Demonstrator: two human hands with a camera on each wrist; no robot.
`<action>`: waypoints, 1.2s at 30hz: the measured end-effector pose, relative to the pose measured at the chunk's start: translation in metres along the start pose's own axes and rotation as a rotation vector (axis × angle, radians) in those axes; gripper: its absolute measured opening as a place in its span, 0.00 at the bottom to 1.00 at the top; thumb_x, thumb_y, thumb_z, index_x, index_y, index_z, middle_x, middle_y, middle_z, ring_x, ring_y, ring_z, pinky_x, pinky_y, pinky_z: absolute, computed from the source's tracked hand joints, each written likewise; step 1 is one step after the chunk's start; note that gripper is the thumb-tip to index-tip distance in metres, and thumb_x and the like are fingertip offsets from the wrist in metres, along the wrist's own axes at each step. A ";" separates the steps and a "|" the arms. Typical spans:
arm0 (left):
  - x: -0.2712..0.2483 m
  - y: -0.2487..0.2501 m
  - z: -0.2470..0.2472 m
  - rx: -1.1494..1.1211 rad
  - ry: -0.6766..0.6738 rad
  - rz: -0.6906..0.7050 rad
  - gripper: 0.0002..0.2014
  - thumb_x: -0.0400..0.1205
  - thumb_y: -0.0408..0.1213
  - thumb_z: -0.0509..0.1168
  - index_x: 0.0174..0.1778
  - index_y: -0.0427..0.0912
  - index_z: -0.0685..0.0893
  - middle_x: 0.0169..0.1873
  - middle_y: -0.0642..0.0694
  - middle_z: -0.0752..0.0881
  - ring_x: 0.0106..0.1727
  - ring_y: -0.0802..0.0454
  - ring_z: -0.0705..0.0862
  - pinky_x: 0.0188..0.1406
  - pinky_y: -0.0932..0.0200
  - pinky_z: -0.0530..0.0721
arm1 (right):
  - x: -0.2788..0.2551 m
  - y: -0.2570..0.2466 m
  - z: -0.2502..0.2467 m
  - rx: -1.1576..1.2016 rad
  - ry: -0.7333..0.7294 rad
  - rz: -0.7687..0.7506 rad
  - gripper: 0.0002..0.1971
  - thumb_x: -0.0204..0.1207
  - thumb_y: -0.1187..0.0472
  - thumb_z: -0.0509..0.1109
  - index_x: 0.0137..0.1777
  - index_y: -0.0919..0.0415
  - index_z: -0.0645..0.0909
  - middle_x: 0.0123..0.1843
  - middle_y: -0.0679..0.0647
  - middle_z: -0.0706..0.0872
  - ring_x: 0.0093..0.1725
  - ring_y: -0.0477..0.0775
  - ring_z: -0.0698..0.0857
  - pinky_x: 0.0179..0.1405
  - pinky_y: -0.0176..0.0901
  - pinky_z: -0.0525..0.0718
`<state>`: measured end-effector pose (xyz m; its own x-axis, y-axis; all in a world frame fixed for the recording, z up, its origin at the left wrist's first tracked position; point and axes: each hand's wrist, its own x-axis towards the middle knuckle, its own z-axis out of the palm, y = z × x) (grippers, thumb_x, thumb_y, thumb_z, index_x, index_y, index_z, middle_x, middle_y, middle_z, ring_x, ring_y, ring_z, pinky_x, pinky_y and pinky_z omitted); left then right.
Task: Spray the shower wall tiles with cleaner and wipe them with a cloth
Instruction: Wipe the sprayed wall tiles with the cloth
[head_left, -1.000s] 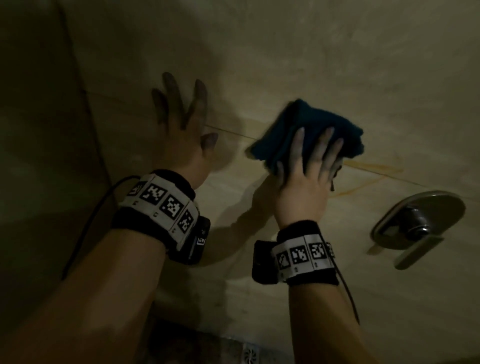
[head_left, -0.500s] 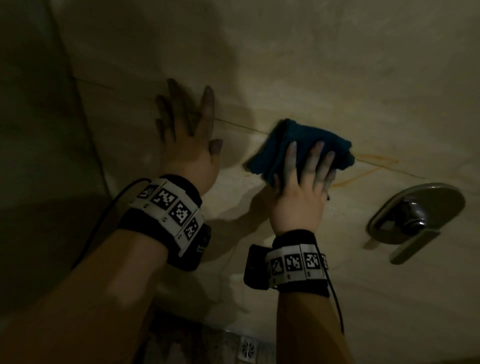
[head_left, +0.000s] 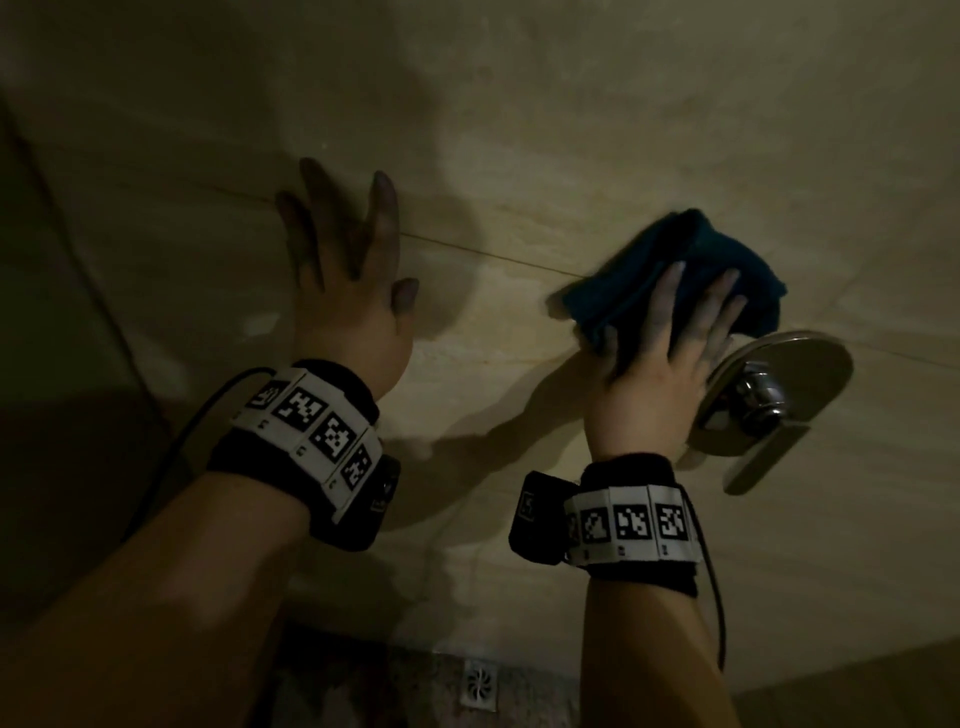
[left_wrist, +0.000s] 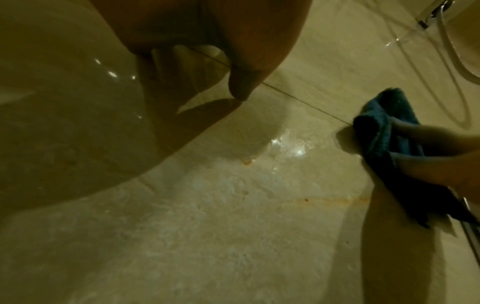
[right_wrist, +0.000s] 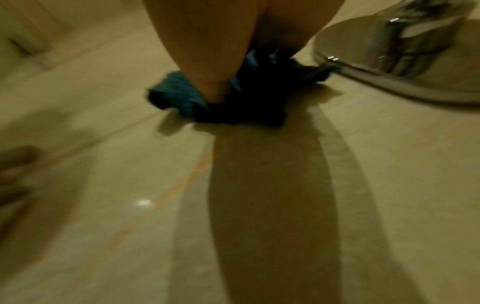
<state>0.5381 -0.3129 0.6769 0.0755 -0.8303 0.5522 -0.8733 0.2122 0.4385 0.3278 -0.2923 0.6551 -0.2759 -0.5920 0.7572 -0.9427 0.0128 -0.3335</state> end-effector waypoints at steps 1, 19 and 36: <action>-0.001 0.000 0.000 0.005 0.008 0.010 0.35 0.85 0.41 0.57 0.84 0.46 0.44 0.81 0.26 0.39 0.81 0.24 0.38 0.81 0.36 0.46 | 0.000 -0.002 -0.001 0.044 0.013 0.012 0.31 0.81 0.57 0.63 0.82 0.54 0.56 0.84 0.65 0.50 0.83 0.66 0.48 0.79 0.54 0.52; 0.009 0.015 -0.009 0.135 0.053 0.284 0.38 0.81 0.41 0.63 0.83 0.47 0.50 0.80 0.23 0.45 0.79 0.20 0.42 0.76 0.26 0.45 | 0.003 0.009 0.004 0.066 0.226 -0.004 0.28 0.77 0.54 0.69 0.73 0.47 0.62 0.76 0.63 0.66 0.74 0.60 0.59 0.73 0.61 0.69; -0.019 -0.008 0.005 0.140 -0.144 0.113 0.42 0.82 0.49 0.60 0.83 0.48 0.38 0.81 0.32 0.34 0.81 0.27 0.36 0.79 0.33 0.43 | -0.015 0.013 0.020 0.056 0.197 -0.183 0.16 0.72 0.58 0.67 0.58 0.55 0.70 0.66 0.61 0.70 0.65 0.62 0.65 0.65 0.56 0.74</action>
<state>0.5408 -0.3011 0.6595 -0.0867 -0.8723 0.4812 -0.9312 0.2425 0.2720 0.3235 -0.2992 0.6279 -0.1379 -0.4122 0.9006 -0.9699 -0.1279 -0.2070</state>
